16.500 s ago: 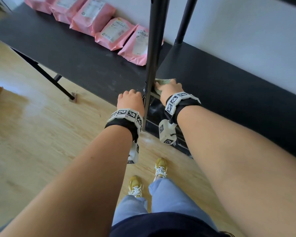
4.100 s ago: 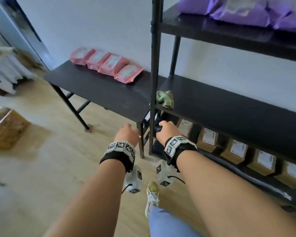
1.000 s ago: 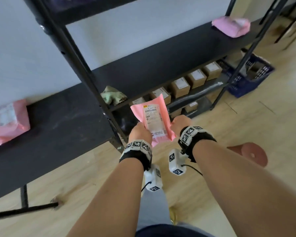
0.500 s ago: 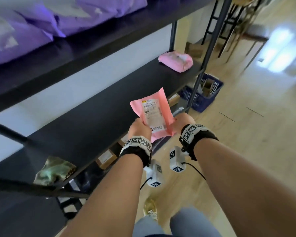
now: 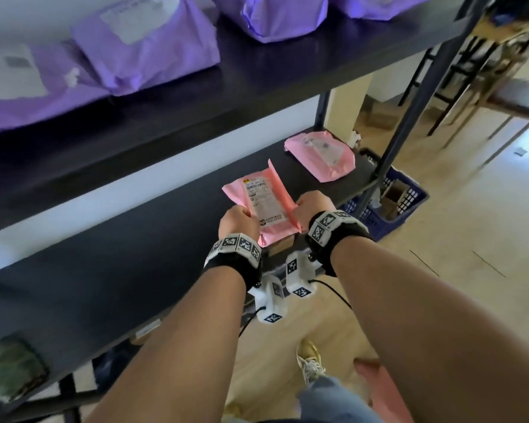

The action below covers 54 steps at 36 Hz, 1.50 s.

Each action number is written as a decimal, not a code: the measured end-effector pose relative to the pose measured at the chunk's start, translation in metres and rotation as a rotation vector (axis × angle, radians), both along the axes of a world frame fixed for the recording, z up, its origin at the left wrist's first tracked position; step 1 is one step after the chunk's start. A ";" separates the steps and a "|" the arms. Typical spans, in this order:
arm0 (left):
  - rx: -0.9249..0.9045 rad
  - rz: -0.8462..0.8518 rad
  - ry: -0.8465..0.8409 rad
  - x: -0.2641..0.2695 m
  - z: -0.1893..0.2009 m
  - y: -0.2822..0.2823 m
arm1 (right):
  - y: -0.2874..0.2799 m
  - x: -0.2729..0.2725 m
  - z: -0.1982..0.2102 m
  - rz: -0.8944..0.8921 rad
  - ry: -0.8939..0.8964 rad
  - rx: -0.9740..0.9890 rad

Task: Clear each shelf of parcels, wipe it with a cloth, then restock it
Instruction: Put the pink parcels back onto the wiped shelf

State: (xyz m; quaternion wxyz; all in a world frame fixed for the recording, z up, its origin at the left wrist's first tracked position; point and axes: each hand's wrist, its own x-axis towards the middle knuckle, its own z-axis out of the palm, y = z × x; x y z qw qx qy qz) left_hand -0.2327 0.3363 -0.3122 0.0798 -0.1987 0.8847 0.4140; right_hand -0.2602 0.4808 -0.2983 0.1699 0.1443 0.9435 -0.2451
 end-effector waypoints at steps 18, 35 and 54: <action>0.041 0.099 -0.062 -0.079 -0.008 0.046 | 0.029 -0.110 -0.035 0.211 0.035 -0.015; -0.035 0.266 -0.123 0.004 -0.003 -0.018 | -0.039 -0.052 -0.005 0.345 0.186 -0.018; -0.187 0.584 -0.241 0.341 0.008 -0.231 | -0.276 0.247 -0.008 0.802 0.126 -0.071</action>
